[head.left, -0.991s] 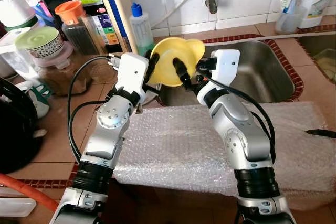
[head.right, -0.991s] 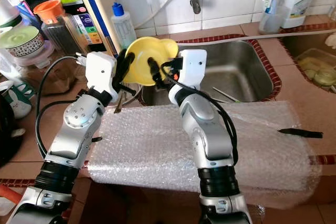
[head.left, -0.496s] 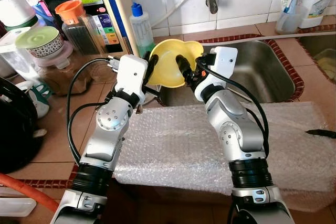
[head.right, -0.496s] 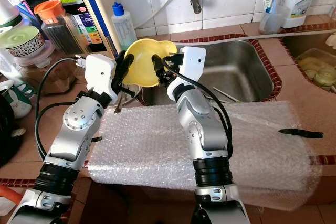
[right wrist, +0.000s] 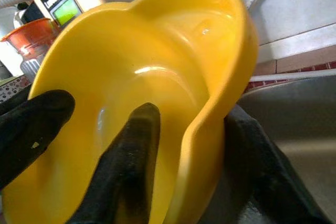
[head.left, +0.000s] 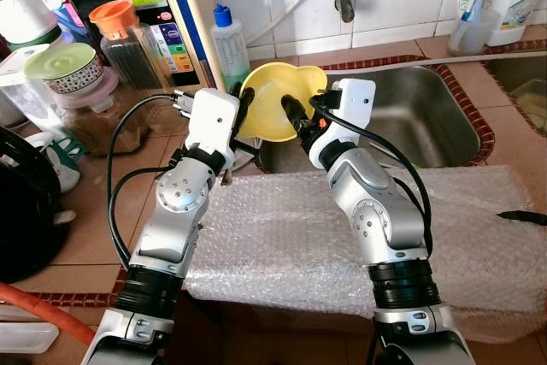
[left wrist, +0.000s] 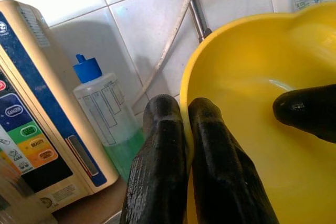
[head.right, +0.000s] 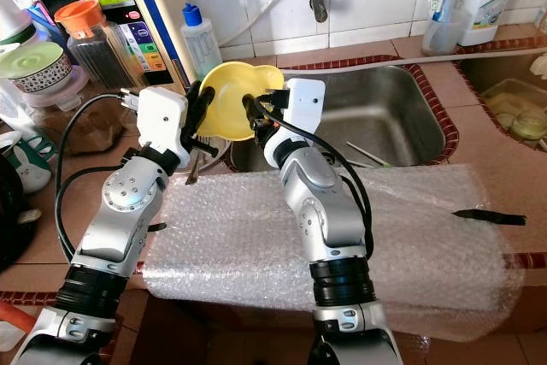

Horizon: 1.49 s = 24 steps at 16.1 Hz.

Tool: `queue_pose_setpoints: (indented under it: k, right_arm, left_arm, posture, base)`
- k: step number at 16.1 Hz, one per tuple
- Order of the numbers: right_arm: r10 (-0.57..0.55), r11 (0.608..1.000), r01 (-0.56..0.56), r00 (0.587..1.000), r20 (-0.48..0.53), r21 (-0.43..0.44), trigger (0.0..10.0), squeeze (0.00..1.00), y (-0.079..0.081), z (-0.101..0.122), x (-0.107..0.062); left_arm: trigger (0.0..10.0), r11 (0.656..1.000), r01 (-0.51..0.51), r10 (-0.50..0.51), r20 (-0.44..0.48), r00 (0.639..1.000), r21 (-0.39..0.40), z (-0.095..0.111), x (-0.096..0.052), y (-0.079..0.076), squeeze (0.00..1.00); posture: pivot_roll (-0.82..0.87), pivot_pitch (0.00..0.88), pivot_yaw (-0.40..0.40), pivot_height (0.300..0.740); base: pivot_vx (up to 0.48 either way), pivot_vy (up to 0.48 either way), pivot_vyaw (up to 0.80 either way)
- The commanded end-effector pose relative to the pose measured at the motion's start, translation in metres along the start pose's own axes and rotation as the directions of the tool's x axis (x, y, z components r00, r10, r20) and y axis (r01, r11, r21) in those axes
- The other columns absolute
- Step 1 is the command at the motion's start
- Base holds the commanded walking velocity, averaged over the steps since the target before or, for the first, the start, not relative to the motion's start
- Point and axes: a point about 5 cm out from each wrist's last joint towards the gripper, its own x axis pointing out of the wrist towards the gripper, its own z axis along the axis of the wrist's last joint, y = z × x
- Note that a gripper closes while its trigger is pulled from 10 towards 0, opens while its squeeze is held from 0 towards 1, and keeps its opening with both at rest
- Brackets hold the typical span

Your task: Kitchen organization

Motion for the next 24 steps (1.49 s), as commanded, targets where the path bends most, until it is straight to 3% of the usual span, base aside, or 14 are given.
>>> queue_pose_setpoints:
  k: [1,6,12,13,17,18,21,24]
  right_arm:
    - [0.075,0.997,-0.075,0.997,-0.029,0.01,0.0,0.0,0.022,-0.006,0.001]
    - [0.104,0.994,-0.102,0.992,-0.067,0.03,0.0,0.0,0.031,-0.01,0.0]
    - [0.05,0.998,-0.049,0.997,-0.054,0.029,0.0,0.0,0.024,-0.007,0.0]
    - [0.036,0.999,-0.034,0.998,-0.05,0.026,0.0,0.0,0.021,-0.006,0.0]
    - [-0.011,1.0,0.012,0.999,-0.04,0.017,0.0,0.0,0.013,-0.006,0.001]
    - [-0.033,0.999,0.033,0.999,-0.029,0.006,0.0,0.0,0.008,-0.005,0.0]
    - [-0.069,0.998,0.069,0.998,-0.011,-0.014,0.0,0.0,0.001,-0.003,0.001]
    - [-0.128,0.988,0.129,0.992,0.013,-0.089,0.0,0.0,-0.014,-0.001,0.001]
  left_arm:
    - [10.0,1.0,-0.022,0.022,-0.006,1.0,0.014,0.001,0.0,0.005,0.0]
    - [10.0,0.999,-0.037,0.038,-0.013,0.999,0.032,-0.001,0.001,0.008,0.0]
    - [10.0,0.998,0.024,-0.024,-0.007,1.0,-0.055,-0.001,0.001,0.002,0.0]
    - [10.0,0.997,0.025,-0.025,-0.002,1.0,-0.072,0.0,0.0,0.002,1.0]
    - [10.0,0.977,0.127,-0.123,0.037,0.992,-0.169,0.003,-0.003,-0.009,1.0]
    - [10.0,0.955,0.198,-0.191,0.053,0.98,-0.222,0.005,-0.005,-0.018,1.0]
    - [10.0,0.935,0.266,-0.259,0.06,0.964,-0.236,0.005,-0.007,-0.028,1.0]
    - [10.0,0.914,0.325,-0.324,0.047,0.945,-0.244,0.004,-0.011,-0.032,1.0]
  posture:
    - [-0.3,0.087,0.202,0.74]
    - [-0.3,0.081,0.203,0.74]
    - [-0.31,0.081,0.205,0.74]
    - [-0.3,0.084,0.207,0.74]
    - [-0.3,0.085,0.208,0.74]
    - [-0.3,0.083,0.206,0.74]
    - [-0.3,0.081,0.202,0.74]
    - [-0.29,0.08,0.198,0.74]
  base:
    - [0.0,0.0,0.0]
    - [0.0,0.0,0.0]
    - [0.0,0.0,0.0]
    - [0.0,0.0,0.0]
    - [0.0,0.0,0.0]
    - [0.0,0.0,0.0]
    - [0.0,0.0,0.0]
    - [0.0,0.0,0.0]
